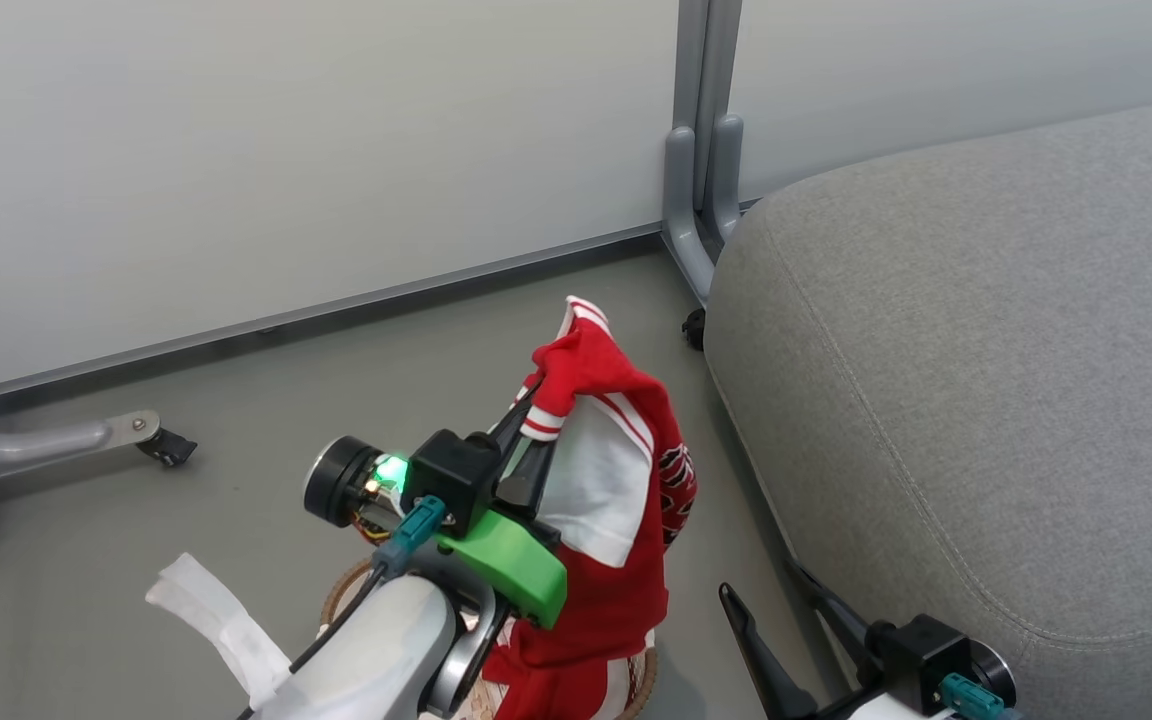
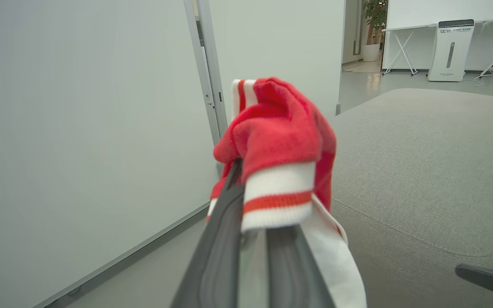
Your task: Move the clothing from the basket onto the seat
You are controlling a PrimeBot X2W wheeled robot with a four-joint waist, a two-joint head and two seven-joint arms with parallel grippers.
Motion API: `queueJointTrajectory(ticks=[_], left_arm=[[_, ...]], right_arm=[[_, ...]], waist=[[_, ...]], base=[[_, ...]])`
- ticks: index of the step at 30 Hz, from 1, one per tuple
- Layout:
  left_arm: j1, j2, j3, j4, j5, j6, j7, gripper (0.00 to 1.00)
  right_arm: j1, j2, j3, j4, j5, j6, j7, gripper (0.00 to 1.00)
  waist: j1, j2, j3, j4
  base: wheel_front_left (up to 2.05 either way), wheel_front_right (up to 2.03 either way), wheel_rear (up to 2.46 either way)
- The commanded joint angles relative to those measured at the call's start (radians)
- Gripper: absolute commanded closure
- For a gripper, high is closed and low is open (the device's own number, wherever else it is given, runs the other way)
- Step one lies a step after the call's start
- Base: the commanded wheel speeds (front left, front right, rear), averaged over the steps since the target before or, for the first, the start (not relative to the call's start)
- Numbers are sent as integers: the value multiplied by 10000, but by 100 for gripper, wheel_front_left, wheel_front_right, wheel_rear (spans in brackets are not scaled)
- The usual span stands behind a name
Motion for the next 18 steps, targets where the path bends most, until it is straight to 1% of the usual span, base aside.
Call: queueJointTrajectory(ticks=[1,8,16,18], left_arm=[[-147,20,-52,-250,74,-4,54,100],[-270,-86,-399,-1632,177,-36,483,100],[-209,-175,-829,-2907,198,-56,998,100],[-171,-207,-960,-3085,168,-122,1094,100]], right_arm=[[-111,-13,-55,95,53,-10,-49,0],[-540,-41,-87,612,209,-10,-49,0],[-953,-193,349,1209,509,-10,-49,0],[-1040,-209,460,1263,579,-10,-49,0]], waist=[[1,0,18,23],[1,0,45,156],[1,0,54,310],[1,0,78,334]], base=[[0,0,0],[0,0,0],[0,0,0],[0,0,0]])
